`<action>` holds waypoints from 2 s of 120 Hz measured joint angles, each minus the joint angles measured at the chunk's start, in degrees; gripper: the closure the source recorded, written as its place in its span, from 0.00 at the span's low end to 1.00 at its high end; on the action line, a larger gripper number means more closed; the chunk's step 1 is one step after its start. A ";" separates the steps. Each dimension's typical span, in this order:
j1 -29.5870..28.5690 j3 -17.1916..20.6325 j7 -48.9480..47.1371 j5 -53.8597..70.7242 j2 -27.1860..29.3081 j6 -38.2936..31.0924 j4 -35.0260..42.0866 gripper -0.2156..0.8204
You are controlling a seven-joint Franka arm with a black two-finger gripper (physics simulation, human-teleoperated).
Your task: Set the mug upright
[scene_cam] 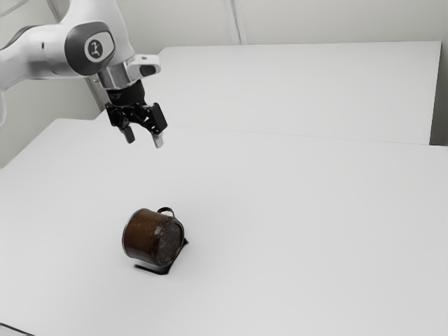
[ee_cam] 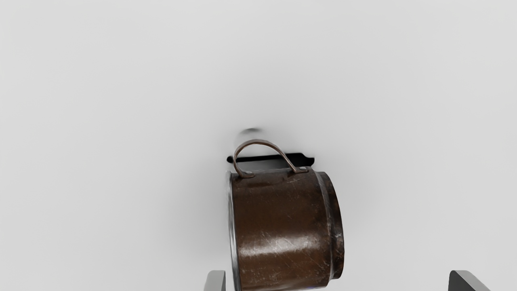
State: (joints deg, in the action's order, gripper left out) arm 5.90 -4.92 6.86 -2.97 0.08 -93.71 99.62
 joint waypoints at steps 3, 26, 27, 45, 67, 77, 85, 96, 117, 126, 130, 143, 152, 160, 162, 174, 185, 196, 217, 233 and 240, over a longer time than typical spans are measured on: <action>-0.08 -0.10 -0.04 -0.07 0.02 -0.50 0.06 0.21; 1.45 -3.25 0.31 -1.00 5.21 -2.83 7.91 0.21; 1.62 -3.76 0.34 -1.19 5.73 -2.96 8.71 0.21; -1.37 -13.05 2.28 -8.71 10.55 -4.87 17.40 0.21; -11.04 -15.32 9.78 -24.87 8.06 -6.12 24.51 0.21; -13.64 -15.58 14.52 -32.41 3.45 -6.01 25.22 0.21; -14.89 -16.31 18.36 -37.20 0.67 -5.66 26.02 0.21; -16.42 -17.11 23.55 -42.57 -2.72 -4.99 27.18 0.21; -15.21 -17.39 32.60 -50.00 -3.53 -3.49 31.36 0.21; -14.42 -17.35 35.85 -52.39 -3.48 -3.09 33.06 0.21; -14.27 -17.38 37.18 -53.24 -3.47 -2.96 33.86 0.21; -14.73 -17.13 41.04 -55.51 -3.57 -2.70 35.43 0.21; -15.10 -16.54 43.32 -56.91 -3.59 -2.62 35.84 0.21; -15.12 -15.80 45.13 -57.67 -3.63 -2.67 36.53 0.21; -15.14 -15.52 45.55 -57.80 -3.63 -2.70 36.70 0.21; -14.70 -14.07 47.83 -58.34 -3.62 -3.00 37.22 0.21; -14.17 -13.51 49.58 -58.66 -3.72 -3.55 37.80 0.35; -14.34 -13.39 50.91 -58.83 -3.73 -3.93 37.92 0.59; -14.72 -13.33 52.74 -59.54 -3.32 -3.76 37.51 0.82; -14.94 -12.97 53.84 -61.94 -2.86 -2.05 36.95 0.90; -15.27 -12.28 54.25 -62.82 -2.65 -1.47 36.36 0.92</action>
State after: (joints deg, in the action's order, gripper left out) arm -9.37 -17.20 61.11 -65.79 -2.57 -95.17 135.97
